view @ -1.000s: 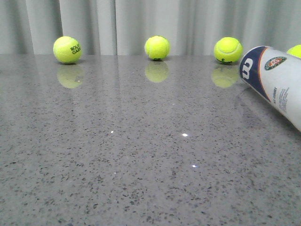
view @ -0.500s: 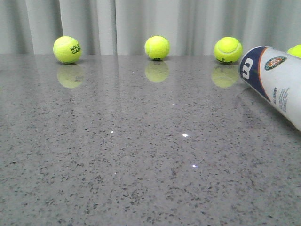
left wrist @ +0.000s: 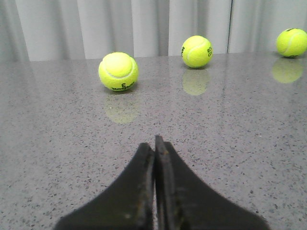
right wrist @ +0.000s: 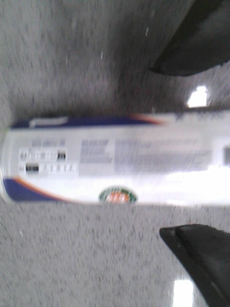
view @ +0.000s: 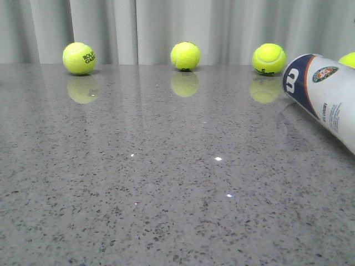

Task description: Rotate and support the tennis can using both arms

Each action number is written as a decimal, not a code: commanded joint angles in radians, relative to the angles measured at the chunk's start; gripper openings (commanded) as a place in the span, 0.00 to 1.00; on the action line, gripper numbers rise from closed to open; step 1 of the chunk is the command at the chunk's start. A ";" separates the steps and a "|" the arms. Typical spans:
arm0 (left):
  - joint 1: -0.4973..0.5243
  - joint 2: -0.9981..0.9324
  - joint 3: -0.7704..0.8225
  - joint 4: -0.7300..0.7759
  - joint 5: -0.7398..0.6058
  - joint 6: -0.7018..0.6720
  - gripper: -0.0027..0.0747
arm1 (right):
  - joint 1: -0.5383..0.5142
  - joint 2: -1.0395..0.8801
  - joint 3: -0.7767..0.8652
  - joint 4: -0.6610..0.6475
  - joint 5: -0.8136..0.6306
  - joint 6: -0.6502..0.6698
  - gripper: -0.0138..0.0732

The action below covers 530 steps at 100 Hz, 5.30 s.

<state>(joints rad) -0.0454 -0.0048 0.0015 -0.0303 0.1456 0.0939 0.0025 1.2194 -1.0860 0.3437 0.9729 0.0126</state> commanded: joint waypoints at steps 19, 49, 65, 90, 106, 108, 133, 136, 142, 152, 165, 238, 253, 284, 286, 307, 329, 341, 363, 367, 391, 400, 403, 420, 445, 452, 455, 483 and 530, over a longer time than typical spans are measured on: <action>0.001 -0.036 0.044 -0.010 -0.077 0.000 0.01 | 0.000 0.180 -0.101 0.101 0.011 -0.038 0.88; 0.001 -0.036 0.044 -0.010 -0.077 0.000 0.01 | 0.000 0.272 -0.102 0.114 0.033 -0.040 0.87; 0.001 -0.036 0.044 -0.010 -0.077 0.000 0.01 | 0.000 0.273 -0.105 0.116 0.052 -0.041 0.61; 0.001 -0.036 0.044 -0.010 -0.077 0.000 0.01 | 0.053 0.273 -0.260 0.114 0.167 -0.214 0.40; 0.001 -0.036 0.044 -0.010 -0.077 0.000 0.01 | 0.187 0.275 -0.375 0.040 0.181 -0.535 0.40; 0.001 -0.036 0.044 -0.010 -0.077 0.000 0.01 | 0.206 0.275 -0.380 0.027 0.179 -0.565 0.40; 0.001 -0.036 0.044 -0.010 -0.077 0.000 0.01 | 0.397 0.307 -0.382 0.003 0.099 -1.038 0.40; 0.001 -0.036 0.044 -0.010 -0.077 0.000 0.01 | 0.419 0.316 -0.382 0.003 0.085 -1.075 0.40; 0.001 -0.036 0.044 -0.010 -0.077 0.000 0.01 | 0.449 0.343 -0.382 0.003 0.044 -1.121 0.40; 0.001 -0.036 0.044 -0.010 -0.077 0.000 0.01 | 0.482 0.390 -0.382 0.003 -0.050 -1.123 0.40; 0.001 -0.036 0.044 -0.010 -0.077 0.000 0.01 | 0.507 0.441 -0.382 0.002 -0.084 -1.123 0.40; 0.001 -0.036 0.044 -0.010 -0.077 0.000 0.01 | 0.511 0.438 -0.384 -0.019 -0.087 -1.123 0.90; 0.001 -0.036 0.044 -0.010 -0.077 0.000 0.01 | 0.511 0.359 -0.384 -0.023 -0.084 -1.123 0.90; 0.001 -0.036 0.044 -0.010 -0.077 0.000 0.01 | 0.511 0.231 -0.383 -0.024 -0.036 -0.826 0.24; 0.001 -0.036 0.044 -0.010 -0.077 0.000 0.01 | 0.511 0.226 -0.383 -0.024 -0.036 -0.809 0.16; 0.001 -0.036 0.044 -0.010 -0.077 0.000 0.01 | 0.506 0.191 -0.380 0.022 -0.091 -0.460 0.09; 0.001 -0.036 0.044 -0.010 -0.077 0.000 0.01 | 0.507 0.097 -0.280 -0.181 -0.213 0.127 0.09; 0.001 -0.036 0.044 -0.010 -0.077 0.000 0.01 | 0.507 0.020 -0.162 -0.275 -0.276 0.216 0.09; 0.001 -0.036 0.044 -0.010 -0.082 0.000 0.01 | 0.507 -0.199 0.101 -0.336 -0.422 0.214 0.09; 0.001 -0.036 0.044 -0.010 -0.086 0.000 0.01 | 0.507 -0.253 0.154 -0.338 -0.455 0.214 0.09; 0.001 -0.036 0.042 -0.010 -0.160 0.000 0.01 | 0.507 -0.586 0.434 -0.360 -0.595 0.213 0.09; 0.001 -0.036 0.036 -0.010 -0.162 0.000 0.01 | 0.507 -0.714 0.523 -0.362 -0.617 0.213 0.09; 0.001 -0.036 0.032 -0.010 -0.160 0.000 0.01 | 0.507 -0.751 0.553 -0.362 -0.621 0.213 0.09; 0.001 -0.027 0.005 -0.010 -0.160 0.000 0.01 | 0.507 -0.953 0.658 -0.363 -0.624 0.213 0.09; 0.001 0.085 -0.164 -0.010 0.002 0.000 0.01 | 0.507 -1.084 0.688 -0.363 -0.616 0.213 0.09; 0.001 0.150 -0.236 -0.010 0.117 0.000 0.01 | 0.507 -1.083 0.688 -0.363 -0.616 0.213 0.09; 0.001 0.182 -0.275 -0.010 0.168 0.000 0.01 | 0.507 -1.083 0.688 -0.363 -0.616 0.213 0.09; 0.001 0.570 -0.539 -0.010 0.459 0.000 0.02 | 0.507 -1.083 0.688 -0.363 -0.616 0.213 0.09; -0.027 0.992 -0.801 -0.259 0.515 0.039 0.75 | 0.507 -1.083 0.688 -0.363 -0.616 0.213 0.09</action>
<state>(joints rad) -0.0497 0.9512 -0.7283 -0.1861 0.7015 0.1001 0.5148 0.1258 -0.3723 0.0000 0.4370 0.2271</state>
